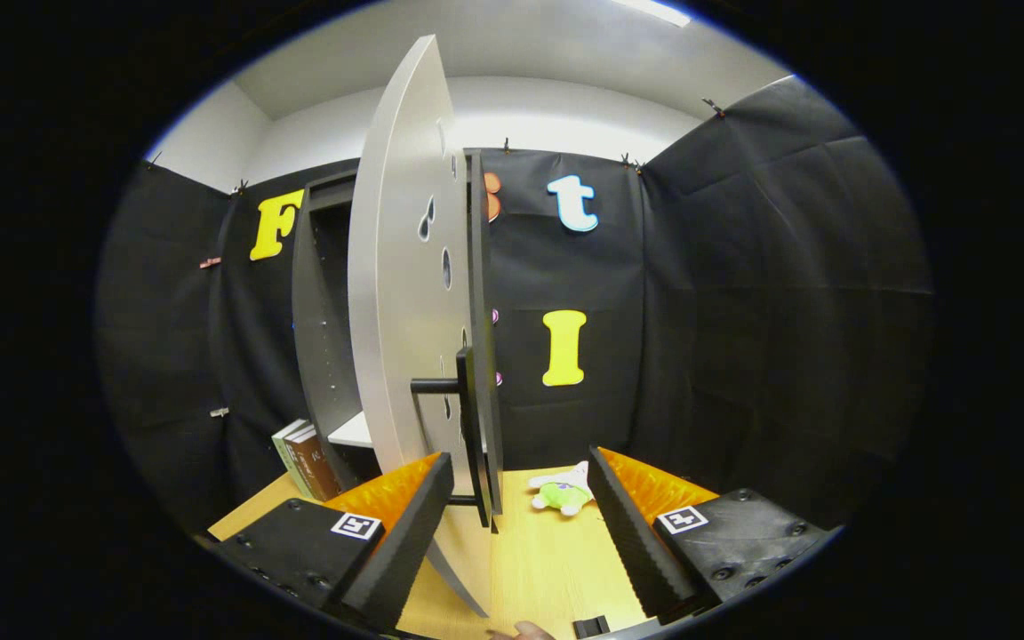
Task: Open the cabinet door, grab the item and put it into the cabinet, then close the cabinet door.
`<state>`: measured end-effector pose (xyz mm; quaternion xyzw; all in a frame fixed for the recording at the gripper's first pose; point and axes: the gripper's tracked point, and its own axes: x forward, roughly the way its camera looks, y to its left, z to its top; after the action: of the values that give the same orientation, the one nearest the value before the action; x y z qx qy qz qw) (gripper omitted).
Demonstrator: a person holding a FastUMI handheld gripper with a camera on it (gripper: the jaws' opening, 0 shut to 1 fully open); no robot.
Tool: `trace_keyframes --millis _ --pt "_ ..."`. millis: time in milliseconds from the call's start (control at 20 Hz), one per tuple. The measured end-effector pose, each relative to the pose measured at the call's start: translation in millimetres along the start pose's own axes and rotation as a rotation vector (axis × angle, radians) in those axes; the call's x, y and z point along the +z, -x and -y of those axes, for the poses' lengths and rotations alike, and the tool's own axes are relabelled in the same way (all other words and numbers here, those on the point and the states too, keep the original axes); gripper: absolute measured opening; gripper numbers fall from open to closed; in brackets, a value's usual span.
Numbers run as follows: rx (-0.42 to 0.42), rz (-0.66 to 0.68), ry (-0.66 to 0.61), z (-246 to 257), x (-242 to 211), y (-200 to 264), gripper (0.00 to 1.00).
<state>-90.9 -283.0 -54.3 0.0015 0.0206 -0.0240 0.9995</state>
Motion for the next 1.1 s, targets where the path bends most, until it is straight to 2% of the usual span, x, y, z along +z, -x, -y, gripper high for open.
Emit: trace_keyframes --millis 300,550,1100 --pt "0.064 -0.003 -0.022 -34.2 -2.9 -5.2 0.97" --pt "0.061 -0.002 -0.03 -70.4 -4.4 -5.4 0.97" --pt "0.113 -0.001 -0.05 -204.5 -14.9 -40.8 0.97"
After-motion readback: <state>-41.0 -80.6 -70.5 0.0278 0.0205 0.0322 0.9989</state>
